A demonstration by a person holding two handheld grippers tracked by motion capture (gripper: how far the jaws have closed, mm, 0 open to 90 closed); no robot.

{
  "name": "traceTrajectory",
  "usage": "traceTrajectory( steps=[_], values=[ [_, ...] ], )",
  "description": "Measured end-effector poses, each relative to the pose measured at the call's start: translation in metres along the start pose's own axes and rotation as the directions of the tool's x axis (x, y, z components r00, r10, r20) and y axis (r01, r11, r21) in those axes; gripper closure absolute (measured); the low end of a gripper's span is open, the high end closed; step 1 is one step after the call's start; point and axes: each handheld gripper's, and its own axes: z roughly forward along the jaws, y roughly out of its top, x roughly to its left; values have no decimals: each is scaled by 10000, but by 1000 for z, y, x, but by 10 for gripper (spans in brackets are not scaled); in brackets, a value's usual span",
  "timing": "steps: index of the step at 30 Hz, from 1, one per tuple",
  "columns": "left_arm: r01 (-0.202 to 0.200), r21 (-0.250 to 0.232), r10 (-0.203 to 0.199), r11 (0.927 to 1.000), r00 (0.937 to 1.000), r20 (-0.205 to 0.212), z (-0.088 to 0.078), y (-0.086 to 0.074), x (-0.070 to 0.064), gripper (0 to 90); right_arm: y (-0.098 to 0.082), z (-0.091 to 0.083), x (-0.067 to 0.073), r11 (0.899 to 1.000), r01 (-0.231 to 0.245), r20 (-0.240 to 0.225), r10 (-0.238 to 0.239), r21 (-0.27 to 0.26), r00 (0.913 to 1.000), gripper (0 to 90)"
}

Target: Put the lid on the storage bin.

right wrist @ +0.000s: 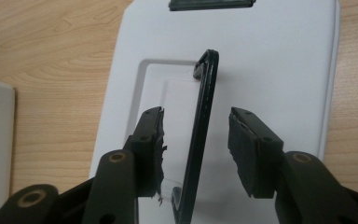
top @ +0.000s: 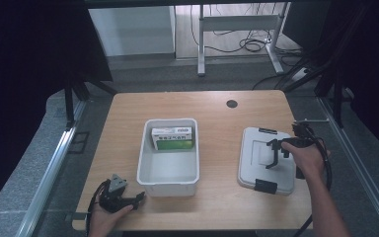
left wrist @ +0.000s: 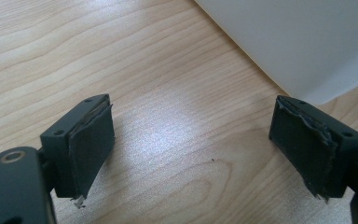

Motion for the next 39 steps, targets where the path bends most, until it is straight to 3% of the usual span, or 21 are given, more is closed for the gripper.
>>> traceTrajectory(
  steps=[13, 21, 31, 39],
  values=[
    [-17, 15, 17, 10000, 10000, -3, 0, 0, 0, 139, 3, 13, -4, 9953, -539, 53, 536, 809, 9985, 713],
    [-22, 18, 22, 10000, 10000, -1, 0, 0, 0, 138, 6, 16, -6, 9786, -1484, -99, 1513, 1425, 9884, 841],
    [-19, 15, 19, 10000, 10000, 4, 0, 0, 0, 137, 7, 13, -4, 9647, -2188, 24, 2208, 1464, 9753, 847],
    [-20, 18, 20, 10000, 10000, 9, 0, 0, 0, 136, 8, 0, -4, 9665, -2235, -142, 2270, 1264, 9738, 847]
  ],
)
